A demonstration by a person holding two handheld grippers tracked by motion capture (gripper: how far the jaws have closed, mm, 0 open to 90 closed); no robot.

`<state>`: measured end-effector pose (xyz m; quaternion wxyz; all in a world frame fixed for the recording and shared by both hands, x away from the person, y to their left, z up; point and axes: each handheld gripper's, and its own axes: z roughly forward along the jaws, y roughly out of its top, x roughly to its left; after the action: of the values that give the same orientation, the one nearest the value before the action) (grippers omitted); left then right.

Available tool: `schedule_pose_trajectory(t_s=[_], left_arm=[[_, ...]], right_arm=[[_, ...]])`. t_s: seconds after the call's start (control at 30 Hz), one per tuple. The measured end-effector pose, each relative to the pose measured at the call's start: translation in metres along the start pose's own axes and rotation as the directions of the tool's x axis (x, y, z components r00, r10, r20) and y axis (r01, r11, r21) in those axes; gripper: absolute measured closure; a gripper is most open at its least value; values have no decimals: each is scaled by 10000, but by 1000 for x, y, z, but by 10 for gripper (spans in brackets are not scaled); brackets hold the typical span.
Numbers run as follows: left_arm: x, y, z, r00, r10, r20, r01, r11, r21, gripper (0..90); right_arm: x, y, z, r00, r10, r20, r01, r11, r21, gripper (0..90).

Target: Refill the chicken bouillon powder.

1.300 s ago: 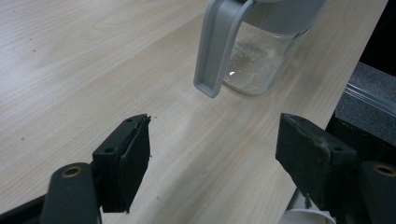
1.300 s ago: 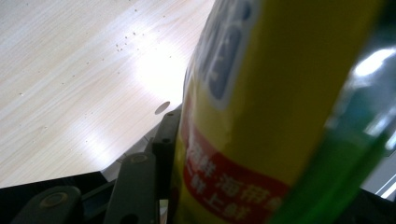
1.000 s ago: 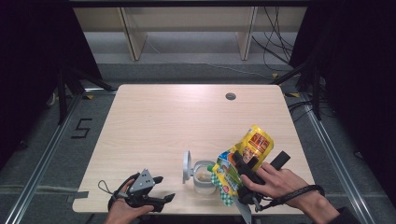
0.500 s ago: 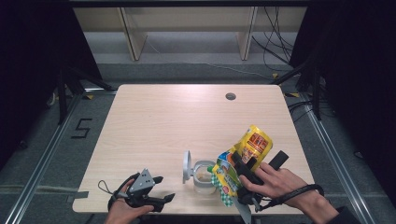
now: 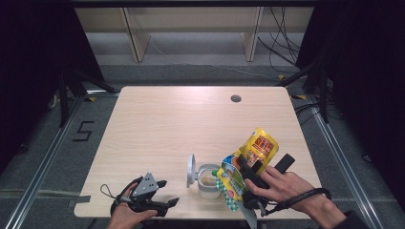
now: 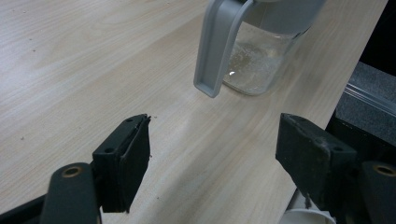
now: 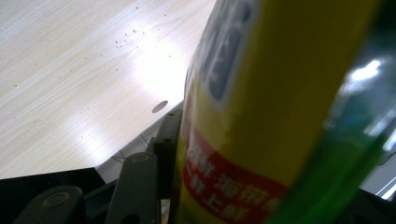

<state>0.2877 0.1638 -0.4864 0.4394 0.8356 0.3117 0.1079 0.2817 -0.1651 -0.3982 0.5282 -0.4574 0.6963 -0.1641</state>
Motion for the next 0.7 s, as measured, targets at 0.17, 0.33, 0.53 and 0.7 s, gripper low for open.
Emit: schedule_pose_trajectory(t_s=[0.17, 0.33, 0.53, 0.7], left_arm=[[0, 0, 0, 10000, 10, -7, -10, 10000, -7, 256], [-2, 0, 1, 9996, -256, 107, 259, 9994, -244, 257], [-2, 0, 1, 9996, -255, 93, 257, 9994, -240, 257], [-2, 0, 1, 9997, -212, 82, 214, 9995, -232, 256]], right_arm=[[1, -1, -1, 10000, 86, -39, -85, 10000, 37, 584], [3, -1, -1, 9995, 300, -13, -300, 9995, 58, 586], [3, -1, -2, 9996, 286, -15, -286, 9996, 64, 586], [0, -3, -2, 10000, -75, -13, 75, 10000, 47, 591]])
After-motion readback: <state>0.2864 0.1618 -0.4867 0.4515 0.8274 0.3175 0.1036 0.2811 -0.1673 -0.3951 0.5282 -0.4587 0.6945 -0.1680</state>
